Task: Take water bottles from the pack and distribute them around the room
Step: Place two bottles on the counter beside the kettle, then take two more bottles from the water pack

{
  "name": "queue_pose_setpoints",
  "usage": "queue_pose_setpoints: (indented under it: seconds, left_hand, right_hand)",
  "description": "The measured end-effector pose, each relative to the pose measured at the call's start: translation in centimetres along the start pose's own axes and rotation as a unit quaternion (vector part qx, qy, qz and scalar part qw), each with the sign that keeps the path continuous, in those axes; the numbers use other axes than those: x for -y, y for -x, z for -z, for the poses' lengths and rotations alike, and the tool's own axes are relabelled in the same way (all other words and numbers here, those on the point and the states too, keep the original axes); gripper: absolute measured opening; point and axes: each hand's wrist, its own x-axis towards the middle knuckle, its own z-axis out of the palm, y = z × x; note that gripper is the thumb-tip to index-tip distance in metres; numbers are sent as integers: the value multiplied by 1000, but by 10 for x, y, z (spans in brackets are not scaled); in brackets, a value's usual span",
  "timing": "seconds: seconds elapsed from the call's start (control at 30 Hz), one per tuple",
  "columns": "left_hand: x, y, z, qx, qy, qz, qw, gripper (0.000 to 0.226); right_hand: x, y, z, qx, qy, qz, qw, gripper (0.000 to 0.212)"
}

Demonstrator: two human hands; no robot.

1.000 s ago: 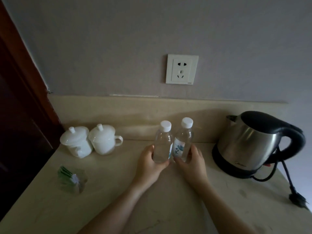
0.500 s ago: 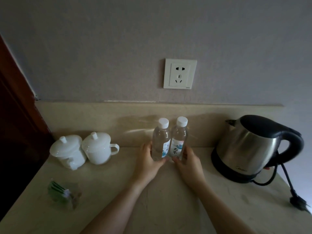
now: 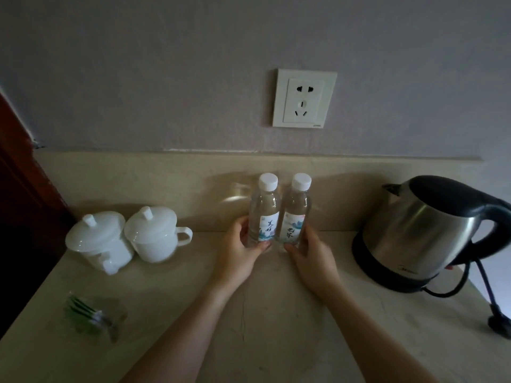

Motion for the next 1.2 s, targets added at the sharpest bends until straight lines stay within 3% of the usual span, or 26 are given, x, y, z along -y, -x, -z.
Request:
queue_pose_setpoints:
  seconds: [0.3,0.4,0.5,0.57,0.6,0.7,0.77,0.87,0.93,1.07,1.2]
  left_hand:
    - [-8,4,4,-8,-53,-6,999,51]
    - [-18,12,0,-16,-90,25,995,51]
    - [-39,31,-14,-14,-44,77,996,72]
    - [-55,53,-20,-67,-38,90,993,100]
    - [-64,69,-18,-102,-48,86,990,100]
    - [-108,130,9,-182,-70,-29,980,49]
    - [-140,175,46,-257,-152,-109,948,26]
    - [-177,244,129,-395,-328,-154,844,15]
    - [-189,297,189,-473,-386,-105,785,18]
    - [-183,412,281,-597,-375,74,705,5]
    - [-174,509,330,-625,-355,184,670,15]
  right_hand:
    - [-4,-4,0,30,-14,8,999,56]
    - [-5,-4,2,47,-32,9,998,58]
    - [3,1,10,65,-73,-19,995,75]
    - [14,16,15,37,-134,-99,985,94]
    - [22,30,17,10,-159,-121,980,93]
    - [62,82,13,-23,-226,3,974,67]
    - [111,111,4,43,-294,100,950,53]
    - [199,155,-13,156,-328,236,901,29]
    - [250,189,-29,217,-324,311,867,23]
    - [328,268,-78,339,-280,423,792,22]
    - [382,345,-134,428,-280,441,737,18]
